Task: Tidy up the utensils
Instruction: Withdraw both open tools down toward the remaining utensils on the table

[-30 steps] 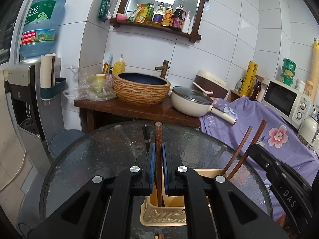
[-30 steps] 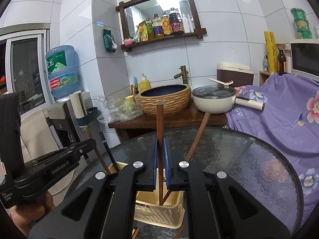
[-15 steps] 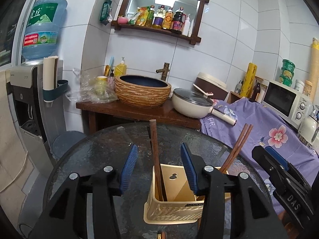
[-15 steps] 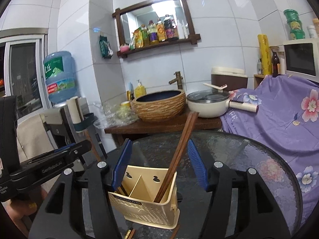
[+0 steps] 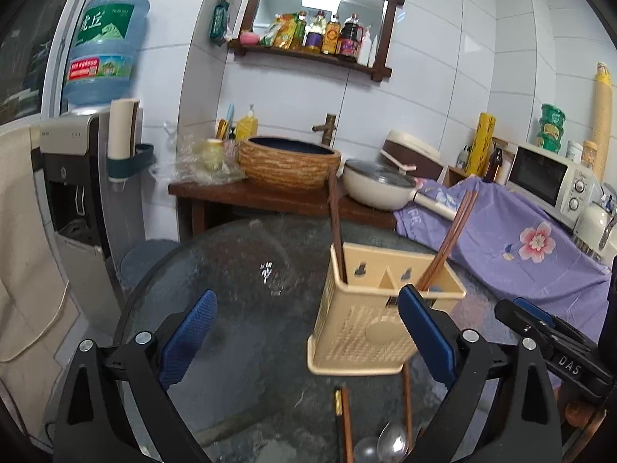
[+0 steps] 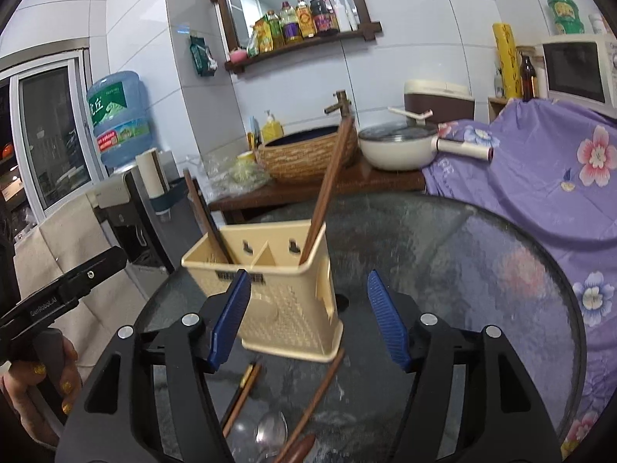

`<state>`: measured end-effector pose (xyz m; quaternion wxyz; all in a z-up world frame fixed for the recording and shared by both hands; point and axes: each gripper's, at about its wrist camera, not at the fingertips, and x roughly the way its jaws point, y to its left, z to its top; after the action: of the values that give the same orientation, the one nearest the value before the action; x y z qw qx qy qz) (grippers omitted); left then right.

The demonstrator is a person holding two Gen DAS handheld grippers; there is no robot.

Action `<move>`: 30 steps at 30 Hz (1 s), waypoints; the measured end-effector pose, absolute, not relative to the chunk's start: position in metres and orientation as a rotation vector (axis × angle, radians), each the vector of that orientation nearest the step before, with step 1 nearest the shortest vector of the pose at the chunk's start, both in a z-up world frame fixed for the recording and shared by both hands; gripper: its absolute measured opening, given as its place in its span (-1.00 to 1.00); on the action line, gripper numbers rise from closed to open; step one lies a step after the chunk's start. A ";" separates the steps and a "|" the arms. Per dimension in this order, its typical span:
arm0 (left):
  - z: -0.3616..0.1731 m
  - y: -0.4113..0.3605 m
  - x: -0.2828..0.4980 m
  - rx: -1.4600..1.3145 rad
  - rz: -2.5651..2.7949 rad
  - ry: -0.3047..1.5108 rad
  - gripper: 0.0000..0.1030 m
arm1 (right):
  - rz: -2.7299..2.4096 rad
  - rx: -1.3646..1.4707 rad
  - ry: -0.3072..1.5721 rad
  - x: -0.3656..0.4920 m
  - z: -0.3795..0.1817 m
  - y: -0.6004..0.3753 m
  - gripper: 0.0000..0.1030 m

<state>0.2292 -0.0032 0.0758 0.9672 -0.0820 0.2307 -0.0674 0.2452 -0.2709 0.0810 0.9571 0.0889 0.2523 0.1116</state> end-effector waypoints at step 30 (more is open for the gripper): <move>-0.029 -0.013 0.214 -0.088 -0.171 0.764 0.67 | 0.238 0.092 0.928 0.207 -0.044 -0.233 -0.28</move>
<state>0.2140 -0.0133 -0.0285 0.9234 -0.0430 0.3723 -0.0831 0.2075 -0.2325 -0.0442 0.8865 0.0445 0.4462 0.1144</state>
